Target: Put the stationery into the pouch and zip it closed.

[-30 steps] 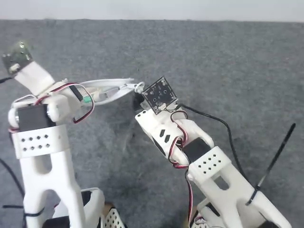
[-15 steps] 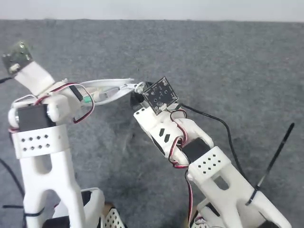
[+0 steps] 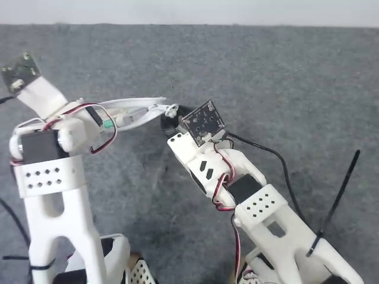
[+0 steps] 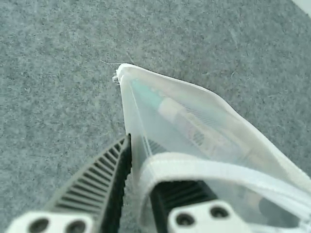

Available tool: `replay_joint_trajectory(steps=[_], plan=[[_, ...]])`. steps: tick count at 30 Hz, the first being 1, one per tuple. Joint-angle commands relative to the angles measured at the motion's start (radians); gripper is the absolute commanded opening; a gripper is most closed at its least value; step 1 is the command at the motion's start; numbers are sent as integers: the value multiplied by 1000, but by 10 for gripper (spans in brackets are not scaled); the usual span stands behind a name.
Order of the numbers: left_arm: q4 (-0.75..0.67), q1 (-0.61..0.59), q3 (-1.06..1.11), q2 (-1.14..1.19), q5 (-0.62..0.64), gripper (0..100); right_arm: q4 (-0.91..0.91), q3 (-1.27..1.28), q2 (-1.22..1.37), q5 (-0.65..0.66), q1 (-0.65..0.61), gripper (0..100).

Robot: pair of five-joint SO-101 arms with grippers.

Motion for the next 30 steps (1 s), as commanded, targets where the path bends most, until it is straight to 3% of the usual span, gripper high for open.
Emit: replay_joint_trajectory(steps=[1, 8, 16, 24, 27, 30], plan=[[-35, -3, -5, -8, 12, 11, 25, -11, -25, 11, -13, 6], [-35, -3, -5, -8, 12, 11, 309, -51, -145, 94, -44, 6], [-35, -3, -7, -8, -40, 23, 424, -55, -200, 123, -91, 6], [-29, 6, -8, -14, -74, 252, 642, -54, -321, 204, -268, 6], [-35, 58, -13, -15, -83, 284, 694, -49, -395, 206, -314, 6], [-35, 153, -33, -14, -175, 284, 748, -48, -458, 206, -358, 6]])
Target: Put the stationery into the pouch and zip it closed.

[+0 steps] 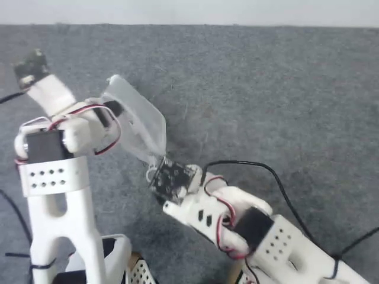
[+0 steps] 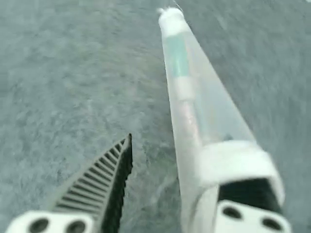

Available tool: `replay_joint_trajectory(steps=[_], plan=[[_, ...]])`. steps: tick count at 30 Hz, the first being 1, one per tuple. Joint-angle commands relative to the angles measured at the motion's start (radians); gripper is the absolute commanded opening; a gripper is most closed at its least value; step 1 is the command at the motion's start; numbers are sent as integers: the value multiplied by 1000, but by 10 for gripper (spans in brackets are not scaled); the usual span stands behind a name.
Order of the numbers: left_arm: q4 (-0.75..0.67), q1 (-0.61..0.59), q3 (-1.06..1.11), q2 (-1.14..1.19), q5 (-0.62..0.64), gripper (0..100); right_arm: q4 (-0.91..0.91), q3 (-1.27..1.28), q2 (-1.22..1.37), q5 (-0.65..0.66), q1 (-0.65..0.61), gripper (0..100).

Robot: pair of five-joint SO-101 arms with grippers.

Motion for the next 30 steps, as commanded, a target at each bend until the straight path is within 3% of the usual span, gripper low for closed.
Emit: replay_joint_trajectory(steps=[1, 12, 17, 30], plan=[[-35, 132, -38, -12, -127, 284, 61, -46, -96, 9, -58, 6], [-28, 420, -88, -14, -413, 287, 108, -20, -182, 6, -114, 6], [54, 508, -110, -14, -588, 287, 117, -18, -231, 8, -108, 6], [267, 512, -344, -14, -600, 284, 110, -3, -348, 14, 47, 6]])
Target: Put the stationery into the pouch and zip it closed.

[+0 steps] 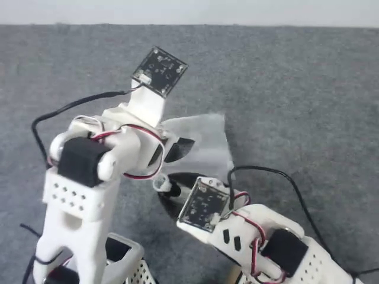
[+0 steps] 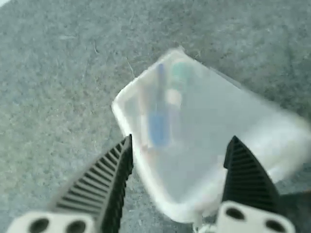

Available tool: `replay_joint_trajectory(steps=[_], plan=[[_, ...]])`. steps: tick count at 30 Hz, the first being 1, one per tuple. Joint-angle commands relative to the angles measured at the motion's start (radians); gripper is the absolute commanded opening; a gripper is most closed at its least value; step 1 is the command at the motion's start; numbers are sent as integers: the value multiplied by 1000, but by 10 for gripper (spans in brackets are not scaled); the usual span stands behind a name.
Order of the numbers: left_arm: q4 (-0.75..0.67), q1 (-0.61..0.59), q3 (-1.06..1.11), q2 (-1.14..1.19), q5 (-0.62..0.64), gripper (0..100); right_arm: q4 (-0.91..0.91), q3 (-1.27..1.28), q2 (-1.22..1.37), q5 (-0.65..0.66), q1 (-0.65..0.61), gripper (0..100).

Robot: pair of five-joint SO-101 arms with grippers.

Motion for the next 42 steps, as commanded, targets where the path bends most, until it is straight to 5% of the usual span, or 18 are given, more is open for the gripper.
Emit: replay_joint_trajectory(steps=[1, 29, 42], plan=[[54, 2, -87, -14, -9, 284, -10, -6, -38, 14, 71, 6], [48, 2, 206, -404, -170, 284, -67, -12, -113, 12, 352, 6], [-242, 29, 510, -512, -152, 285, -73, 18, -231, 14, 378, 6]])
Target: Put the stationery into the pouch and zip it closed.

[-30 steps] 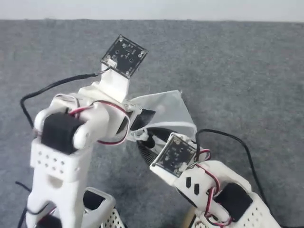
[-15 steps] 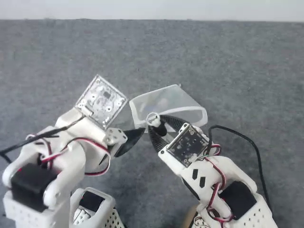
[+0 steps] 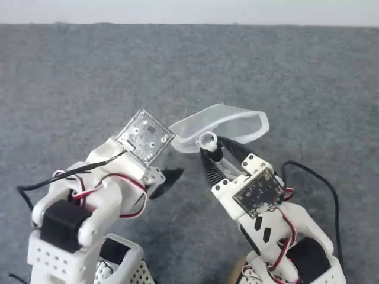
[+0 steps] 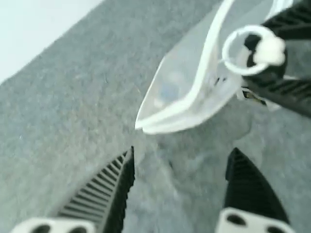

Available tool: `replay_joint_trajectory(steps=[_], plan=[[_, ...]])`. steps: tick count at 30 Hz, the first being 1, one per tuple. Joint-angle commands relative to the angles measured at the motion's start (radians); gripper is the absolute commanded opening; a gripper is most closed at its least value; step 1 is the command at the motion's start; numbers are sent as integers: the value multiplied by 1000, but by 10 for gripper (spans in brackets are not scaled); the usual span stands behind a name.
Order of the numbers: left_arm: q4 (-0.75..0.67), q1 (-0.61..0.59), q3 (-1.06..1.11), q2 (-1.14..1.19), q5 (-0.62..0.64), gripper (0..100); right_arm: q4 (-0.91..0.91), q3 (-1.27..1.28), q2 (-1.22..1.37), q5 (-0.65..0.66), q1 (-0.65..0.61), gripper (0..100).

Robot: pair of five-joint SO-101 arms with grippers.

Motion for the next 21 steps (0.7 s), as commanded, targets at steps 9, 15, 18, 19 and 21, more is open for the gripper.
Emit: replay_joint_trajectory(steps=[9, 15, 18, 19, 21], plan=[[-278, 152, 157, -28, 118, 284, -22, -12, -36, 12, 7, 6], [-382, 160, 240, -29, 121, 283, -22, -12, -36, 12, 5, 6], [-431, 160, 280, -29, 126, 283, -22, -12, -36, 12, 5, 6], [-445, 160, 291, -29, 126, 283, -22, -14, -36, 12, 5, 6], [-471, 160, 315, -29, 133, 283, -22, -14, -36, 12, 5, 6]])
